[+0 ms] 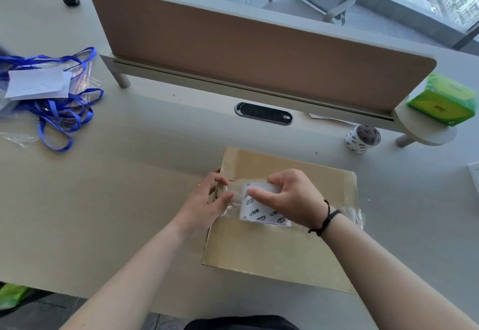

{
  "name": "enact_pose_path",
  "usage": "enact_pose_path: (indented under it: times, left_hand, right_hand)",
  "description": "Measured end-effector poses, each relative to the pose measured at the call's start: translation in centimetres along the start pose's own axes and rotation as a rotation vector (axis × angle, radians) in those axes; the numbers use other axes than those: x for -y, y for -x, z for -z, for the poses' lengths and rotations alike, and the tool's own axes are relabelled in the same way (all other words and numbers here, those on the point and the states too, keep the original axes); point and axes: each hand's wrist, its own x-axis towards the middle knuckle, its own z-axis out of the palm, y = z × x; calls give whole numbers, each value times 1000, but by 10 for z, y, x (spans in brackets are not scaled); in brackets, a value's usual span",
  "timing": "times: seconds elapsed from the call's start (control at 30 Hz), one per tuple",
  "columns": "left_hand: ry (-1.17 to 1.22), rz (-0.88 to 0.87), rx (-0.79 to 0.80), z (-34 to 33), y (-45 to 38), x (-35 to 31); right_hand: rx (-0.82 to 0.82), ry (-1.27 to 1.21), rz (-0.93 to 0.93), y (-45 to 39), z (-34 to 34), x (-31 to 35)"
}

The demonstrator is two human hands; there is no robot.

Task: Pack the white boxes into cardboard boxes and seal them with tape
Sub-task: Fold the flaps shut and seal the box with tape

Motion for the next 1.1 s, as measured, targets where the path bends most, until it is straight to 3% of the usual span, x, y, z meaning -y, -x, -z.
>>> enact_pose_path:
  times: [0.13,0.27,0.4,0.53,0.63,0.8,1.1]
  left_hand:
    - [-44,-3,2,2,0,2]
    - [-55,-10,3,1,1,1]
    - [-112,6,-7,-2,5,-7]
    - [-313,-13,-88,-5,7,-10]
    - [-598,-88,-106,-11,23,-17]
    - [-1103,-139,73,-36,54,-24]
    - [-1299,-104,102,-58,41,-29]
  right_hand:
    - [-44,294,-53,9,30,-10]
    - [-87,388,-8,21,38,-15]
    - [-105,149,37,22,39,-35]
    - [-62,-119,-61,28,41,-48]
    - [-85,-70,-76,23,35,-44]
    - [-120,169,-39,19,38,-34]
    - [-108,379,-129,23,40,-17]
